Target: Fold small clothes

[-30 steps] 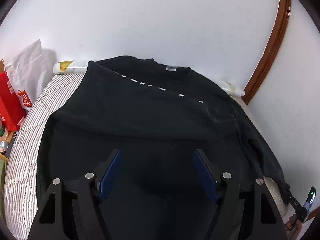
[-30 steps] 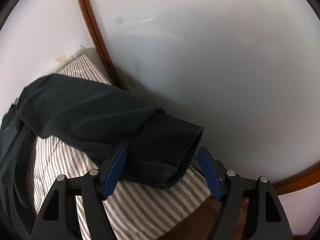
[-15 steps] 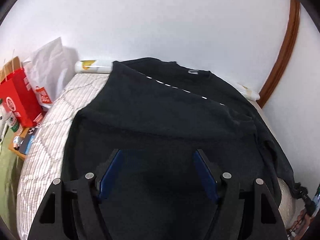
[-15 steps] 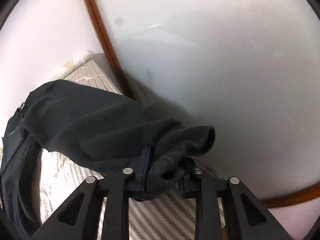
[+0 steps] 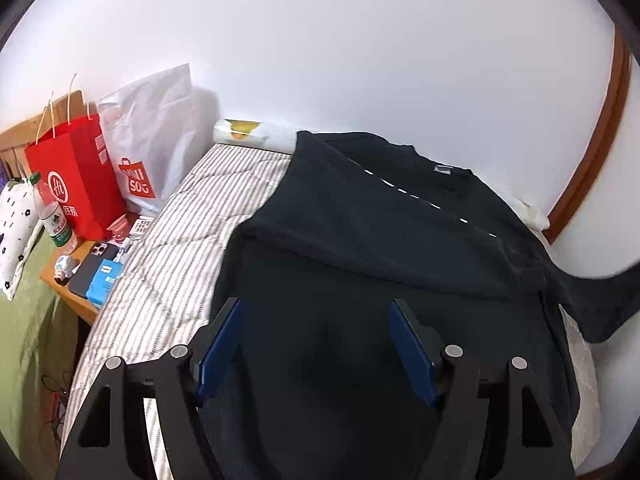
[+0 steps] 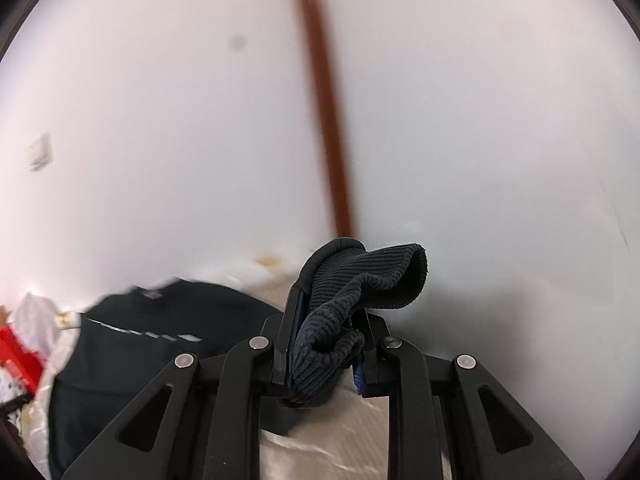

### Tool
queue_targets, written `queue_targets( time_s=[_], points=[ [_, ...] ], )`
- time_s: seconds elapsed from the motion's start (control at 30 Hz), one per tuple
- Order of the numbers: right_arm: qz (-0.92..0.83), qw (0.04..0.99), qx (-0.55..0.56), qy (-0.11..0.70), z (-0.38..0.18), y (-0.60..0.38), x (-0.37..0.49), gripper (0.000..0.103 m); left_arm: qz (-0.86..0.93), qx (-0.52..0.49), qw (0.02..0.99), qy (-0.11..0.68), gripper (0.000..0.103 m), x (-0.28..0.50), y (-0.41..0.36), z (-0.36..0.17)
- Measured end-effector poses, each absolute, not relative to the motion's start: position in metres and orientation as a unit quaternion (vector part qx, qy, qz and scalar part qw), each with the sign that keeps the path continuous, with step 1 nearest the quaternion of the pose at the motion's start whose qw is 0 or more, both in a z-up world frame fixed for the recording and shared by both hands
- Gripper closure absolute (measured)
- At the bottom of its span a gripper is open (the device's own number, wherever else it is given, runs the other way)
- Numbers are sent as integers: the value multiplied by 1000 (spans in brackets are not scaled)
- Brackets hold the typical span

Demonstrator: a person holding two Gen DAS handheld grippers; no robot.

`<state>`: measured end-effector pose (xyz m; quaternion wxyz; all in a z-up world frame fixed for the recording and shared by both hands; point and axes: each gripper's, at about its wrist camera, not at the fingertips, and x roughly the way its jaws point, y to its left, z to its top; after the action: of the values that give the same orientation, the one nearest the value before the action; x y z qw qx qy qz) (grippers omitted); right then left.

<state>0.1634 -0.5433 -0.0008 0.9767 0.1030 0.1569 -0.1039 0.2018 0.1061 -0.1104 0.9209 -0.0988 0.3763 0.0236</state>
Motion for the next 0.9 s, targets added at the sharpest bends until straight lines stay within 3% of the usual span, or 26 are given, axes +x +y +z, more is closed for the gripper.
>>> queue_targets(
  time_s=[0.27,0.47,0.67,0.9],
  points=[
    [15,992,31,125,71,-386,230,82,45,-88,921,378,32,220,141,-111],
    [94,985,3,142,83,-287,276,82,61,-87,922,373,32,246,165,-114],
    [171,967,-33,185,47,-191,337,82,67,-97,924,365,32,267,182,-122],
    [243,938,-55,243,-42,-133,393,81,52,-107,924,363,31,277,185,-137]
  ],
)
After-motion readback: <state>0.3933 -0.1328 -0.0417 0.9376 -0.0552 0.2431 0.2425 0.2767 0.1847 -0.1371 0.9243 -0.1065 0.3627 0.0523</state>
